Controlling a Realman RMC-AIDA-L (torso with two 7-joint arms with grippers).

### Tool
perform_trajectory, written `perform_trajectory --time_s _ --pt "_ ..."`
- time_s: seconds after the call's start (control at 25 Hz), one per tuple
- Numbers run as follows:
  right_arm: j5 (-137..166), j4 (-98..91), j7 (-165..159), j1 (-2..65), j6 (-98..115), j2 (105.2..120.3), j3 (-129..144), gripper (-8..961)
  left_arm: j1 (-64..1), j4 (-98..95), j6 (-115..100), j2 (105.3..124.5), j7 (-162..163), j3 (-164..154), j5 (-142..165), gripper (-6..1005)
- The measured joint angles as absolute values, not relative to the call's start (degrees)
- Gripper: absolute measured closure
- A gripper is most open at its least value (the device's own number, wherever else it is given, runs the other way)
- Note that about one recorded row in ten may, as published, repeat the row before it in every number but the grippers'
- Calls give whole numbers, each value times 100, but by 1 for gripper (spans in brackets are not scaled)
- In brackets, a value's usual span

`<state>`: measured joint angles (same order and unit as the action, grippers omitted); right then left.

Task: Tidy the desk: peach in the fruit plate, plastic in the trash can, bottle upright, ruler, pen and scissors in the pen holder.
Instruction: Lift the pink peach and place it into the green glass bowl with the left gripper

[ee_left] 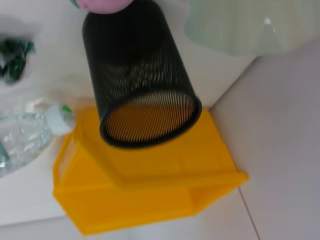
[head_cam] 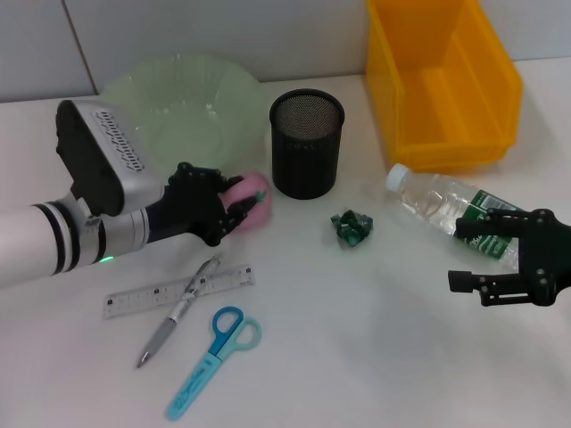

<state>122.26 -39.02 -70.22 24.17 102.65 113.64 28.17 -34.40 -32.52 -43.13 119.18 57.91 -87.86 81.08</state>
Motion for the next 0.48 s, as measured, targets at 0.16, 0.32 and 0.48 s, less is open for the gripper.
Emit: perform_trajectory --time_s 0.16,0.32,0.48 --pt "12227 -3902 -7023 2415 10265 11364 2789 132 -3405 -3313 -4346 11918 5805 -8785 8105 714" --pt "12227 -3903 -7025 2405 10264 11367 2779 132 -2638 -4594 -5136 11855 6034 -8560 7892 733" --pt "12225 -3908 -7024 2417 10265 11371 2808 132 -2395 -5102 -5173 11854 6002 -8024 7824 762"
